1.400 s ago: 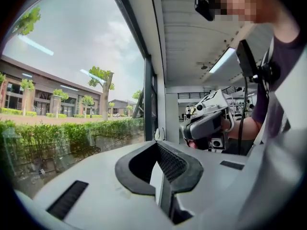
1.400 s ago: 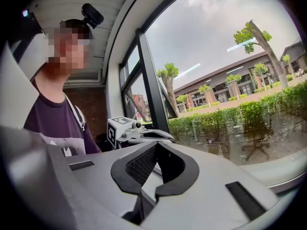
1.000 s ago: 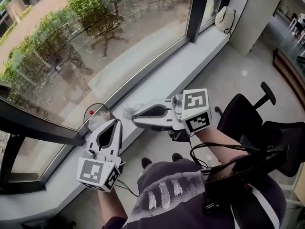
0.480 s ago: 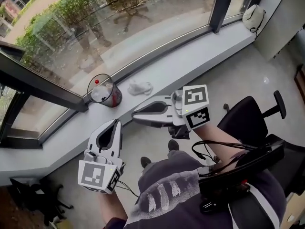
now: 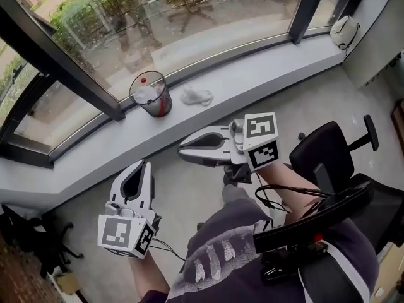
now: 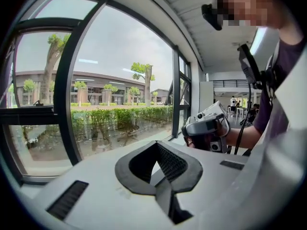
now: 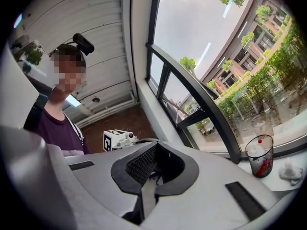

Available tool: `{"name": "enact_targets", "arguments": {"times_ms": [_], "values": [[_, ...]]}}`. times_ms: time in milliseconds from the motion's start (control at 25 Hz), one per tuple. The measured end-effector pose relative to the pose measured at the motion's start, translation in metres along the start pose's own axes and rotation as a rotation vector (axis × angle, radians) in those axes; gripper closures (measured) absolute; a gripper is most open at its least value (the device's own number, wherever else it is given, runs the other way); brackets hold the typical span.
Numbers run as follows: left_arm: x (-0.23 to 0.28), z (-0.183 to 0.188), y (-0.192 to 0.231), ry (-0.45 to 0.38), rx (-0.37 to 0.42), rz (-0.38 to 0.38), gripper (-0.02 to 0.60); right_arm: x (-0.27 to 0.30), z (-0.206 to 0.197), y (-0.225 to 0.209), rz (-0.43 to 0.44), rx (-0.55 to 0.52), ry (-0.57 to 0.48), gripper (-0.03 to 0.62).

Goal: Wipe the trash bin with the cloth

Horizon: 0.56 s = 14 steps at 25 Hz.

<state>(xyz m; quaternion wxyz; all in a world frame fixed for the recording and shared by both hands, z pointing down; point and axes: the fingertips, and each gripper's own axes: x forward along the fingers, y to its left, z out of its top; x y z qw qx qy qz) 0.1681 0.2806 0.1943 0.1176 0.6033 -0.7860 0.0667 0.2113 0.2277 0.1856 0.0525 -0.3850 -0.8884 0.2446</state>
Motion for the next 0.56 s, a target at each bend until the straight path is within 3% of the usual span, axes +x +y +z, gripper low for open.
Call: {"name": "enact_targets", "arguments": {"times_ms": [200,400,560], "values": [[-0.071,-0.044,0.010,-0.018,-0.049,-0.025,0.583,0.052,-0.054,0.042,-0.054,-0.059,0.073,0.595],[-0.111,-0.083,-0.002,-0.025,-0.082,-0.078,0.583,0.063,-0.106,0.087,-0.087,-0.083,0.113,0.595],[-0.132,-0.096,-0.021,-0.043,-0.058,-0.158,0.583,0.049,-0.123,0.117,-0.166,-0.088,0.062,0.595]]}}
